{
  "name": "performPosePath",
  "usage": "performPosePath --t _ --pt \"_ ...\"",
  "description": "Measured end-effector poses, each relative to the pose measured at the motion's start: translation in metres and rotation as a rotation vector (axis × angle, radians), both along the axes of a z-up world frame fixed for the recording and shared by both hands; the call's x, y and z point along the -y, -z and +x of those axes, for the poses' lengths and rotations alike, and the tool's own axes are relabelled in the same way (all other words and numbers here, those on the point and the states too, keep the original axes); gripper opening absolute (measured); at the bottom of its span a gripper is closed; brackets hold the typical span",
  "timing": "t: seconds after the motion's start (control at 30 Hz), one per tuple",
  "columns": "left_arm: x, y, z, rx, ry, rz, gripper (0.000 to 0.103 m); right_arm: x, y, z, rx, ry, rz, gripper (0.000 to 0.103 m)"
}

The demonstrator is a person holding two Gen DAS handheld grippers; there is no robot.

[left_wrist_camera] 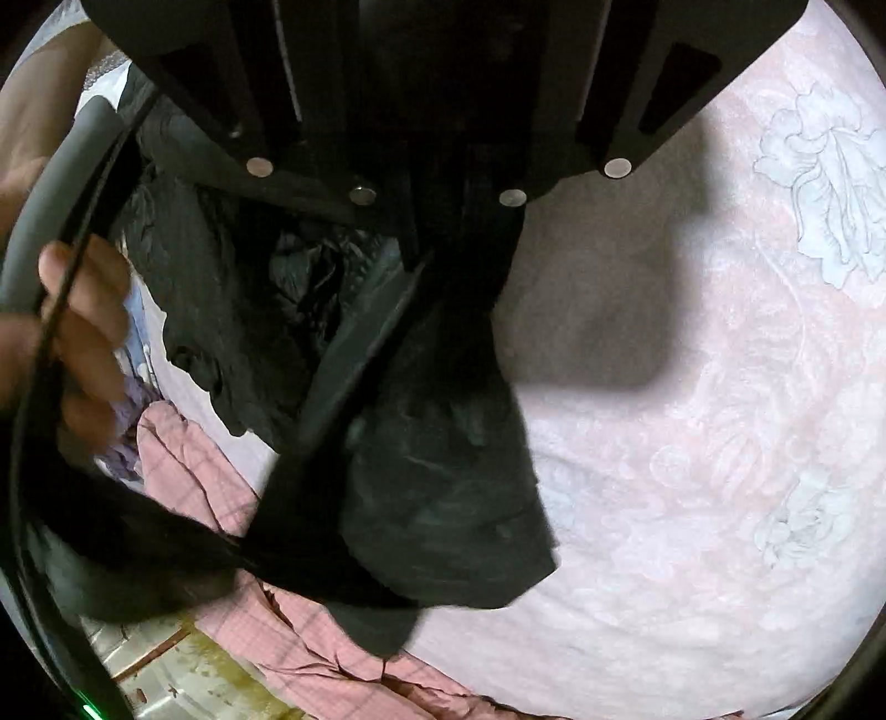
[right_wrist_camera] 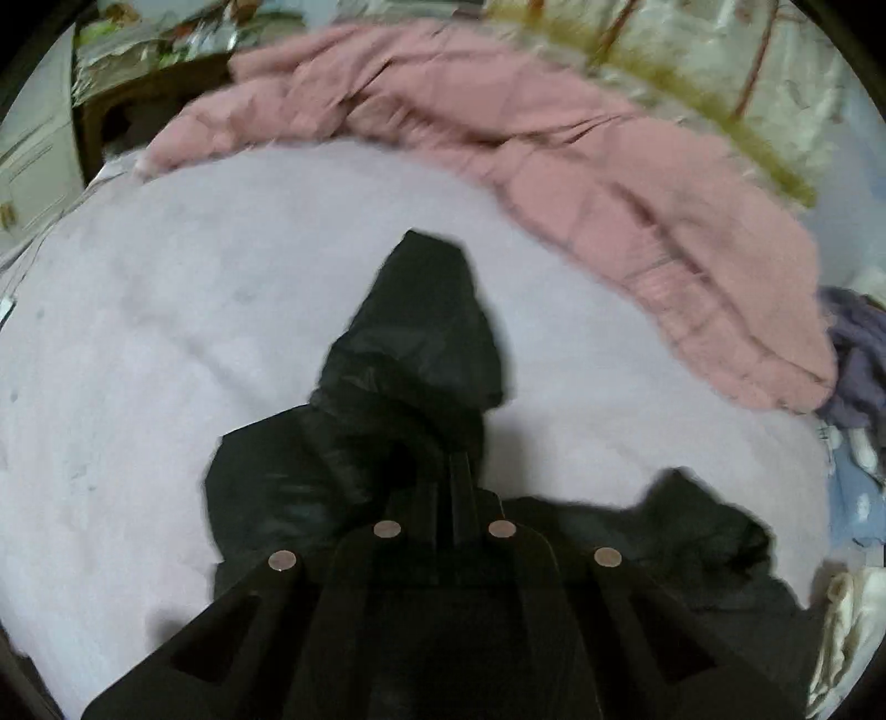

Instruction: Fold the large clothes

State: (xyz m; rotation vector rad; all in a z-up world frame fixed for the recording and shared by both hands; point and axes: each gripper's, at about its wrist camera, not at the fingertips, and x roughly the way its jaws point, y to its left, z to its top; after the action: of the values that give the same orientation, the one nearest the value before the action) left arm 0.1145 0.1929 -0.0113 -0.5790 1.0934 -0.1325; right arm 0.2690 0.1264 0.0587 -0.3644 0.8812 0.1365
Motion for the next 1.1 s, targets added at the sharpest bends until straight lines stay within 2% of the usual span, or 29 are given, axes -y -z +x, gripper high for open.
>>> performPosePath --t 0.07,0.2,0.27,0.37,0.43,0.5,0.57,0.63,0.67,0.7,0.73,0.77,0.83,0.93,1.0,1.1 --pt "0.002 0.000 -0.001 -0.006 -0.002 0.014 0.011 0.023 -0.009 -0.007 0.029 0.032 -0.008 0.002" --pt "0.010 -0.001 0.001 -0.009 -0.002 0.048 0.010 0.089 -0.018 -0.036 0.004 0.116 0.049 0.002" --pt "0.009 0.002 0.003 -0.015 -0.006 0.060 0.010 0.126 -0.011 -0.058 0.001 0.182 0.055 0.002" --pt "0.005 0.001 0.007 -0.014 -0.005 0.069 0.010 0.184 0.007 -0.085 0.038 0.302 -0.032 0.002" --pt "0.003 -0.001 0.004 -0.012 -0.002 0.080 0.010 0.224 0.020 -0.089 0.007 0.371 -0.037 0.002" --pt "0.005 -0.001 0.002 -0.011 0.002 0.097 0.010 0.264 0.023 -0.091 -0.013 0.439 0.023 0.002" --pt "0.007 0.000 0.004 -0.012 0.004 0.112 0.011 0.283 0.013 -0.091 -0.008 0.408 0.137 0.002" --pt "0.009 0.000 0.006 -0.014 0.000 0.113 0.011 0.280 0.001 -0.084 -0.003 0.305 0.227 0.004" --pt "0.007 0.000 0.005 -0.015 -0.003 0.110 0.011 0.269 -0.009 -0.077 0.006 0.224 0.246 0.012" --pt "0.006 0.000 0.006 -0.017 -0.006 0.106 0.012 0.263 -0.014 -0.076 0.016 0.191 0.243 0.019" --pt "0.008 0.001 0.007 -0.019 -0.006 0.104 0.012 0.243 -0.022 -0.066 0.026 0.129 0.228 0.037" --pt "0.008 0.001 0.007 -0.020 -0.006 0.104 0.012 0.231 -0.025 -0.060 0.019 0.086 0.220 0.052" --pt "0.009 0.001 0.009 -0.021 0.000 0.109 0.012 0.198 -0.027 -0.044 0.008 0.007 0.178 0.052" --pt "0.009 0.001 0.010 -0.019 0.009 0.121 0.013 0.139 -0.020 -0.023 0.029 -0.080 0.026 0.052" --pt "0.010 0.002 0.011 -0.019 0.013 0.124 0.013 0.092 0.003 -0.006 -0.054 -0.163 -0.113 0.052" --pt "0.010 0.002 0.013 -0.022 0.014 0.121 0.013 0.059 0.042 0.022 -0.143 -0.135 -0.307 0.052"
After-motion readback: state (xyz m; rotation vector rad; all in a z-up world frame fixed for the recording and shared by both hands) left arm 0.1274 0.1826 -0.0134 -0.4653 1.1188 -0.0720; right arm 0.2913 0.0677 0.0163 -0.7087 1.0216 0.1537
